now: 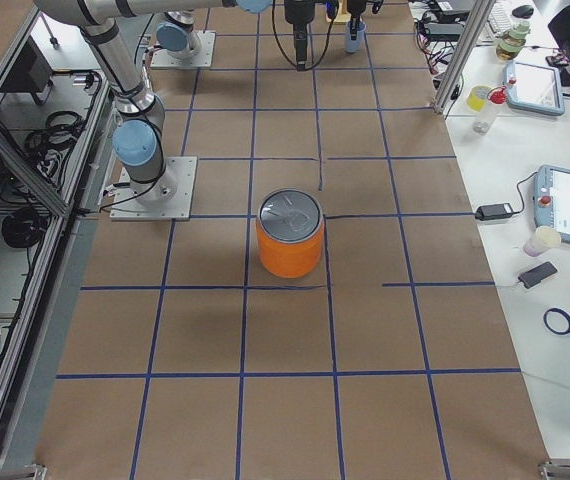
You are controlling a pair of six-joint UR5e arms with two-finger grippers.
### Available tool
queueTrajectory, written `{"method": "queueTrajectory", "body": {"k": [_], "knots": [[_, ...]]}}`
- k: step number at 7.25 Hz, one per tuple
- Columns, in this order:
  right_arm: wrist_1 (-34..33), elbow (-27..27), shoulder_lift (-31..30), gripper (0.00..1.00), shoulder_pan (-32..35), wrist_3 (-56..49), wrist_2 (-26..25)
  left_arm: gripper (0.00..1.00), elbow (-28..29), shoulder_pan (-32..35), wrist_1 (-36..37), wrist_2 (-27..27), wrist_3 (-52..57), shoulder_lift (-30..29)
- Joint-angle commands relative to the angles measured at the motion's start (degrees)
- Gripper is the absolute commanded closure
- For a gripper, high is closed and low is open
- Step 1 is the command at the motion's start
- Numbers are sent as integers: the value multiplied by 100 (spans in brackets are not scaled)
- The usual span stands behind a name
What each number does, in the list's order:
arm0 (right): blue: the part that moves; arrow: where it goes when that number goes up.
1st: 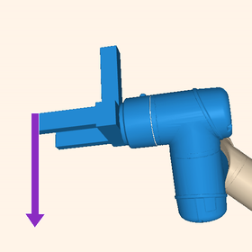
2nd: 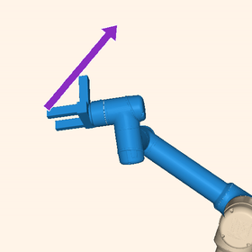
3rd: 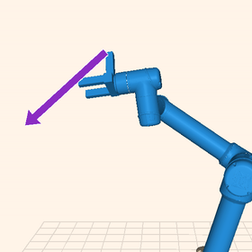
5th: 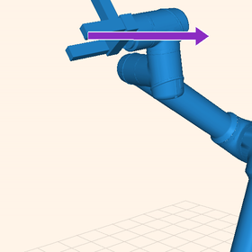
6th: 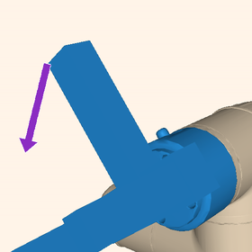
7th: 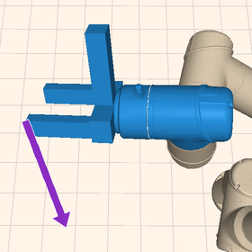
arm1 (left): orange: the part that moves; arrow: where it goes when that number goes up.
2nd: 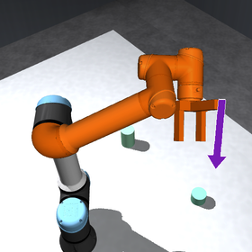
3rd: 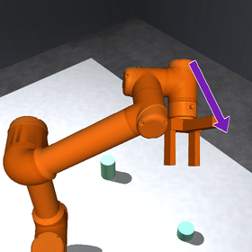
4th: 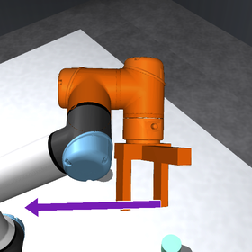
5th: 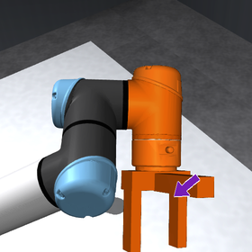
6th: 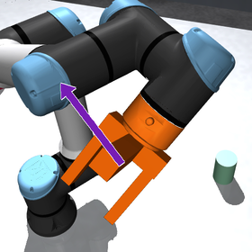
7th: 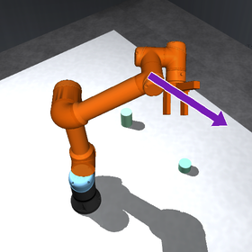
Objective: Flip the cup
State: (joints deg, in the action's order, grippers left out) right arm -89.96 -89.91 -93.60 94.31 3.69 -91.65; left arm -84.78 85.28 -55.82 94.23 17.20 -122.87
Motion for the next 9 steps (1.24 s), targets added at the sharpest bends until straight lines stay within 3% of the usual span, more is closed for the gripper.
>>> {"method": "queueTrajectory", "body": {"k": [1,2,3,6,9], "knots": [[-4,0,0,0,0,0,7,36,-4,6,10,17,-58,-9],[-4,0,0,0,0,0,7,16,23,-2,2,34,-85,96],[-4,0,0,0,0,0,7,9,58,6,-138,52,-85,271],[-4,0,0,0,0,0,7,4,391,94,-1978,69,-357,1358],[-4,0,0,0,0,9,7,0,366,672,-2967,339,-1438,2405]]}}
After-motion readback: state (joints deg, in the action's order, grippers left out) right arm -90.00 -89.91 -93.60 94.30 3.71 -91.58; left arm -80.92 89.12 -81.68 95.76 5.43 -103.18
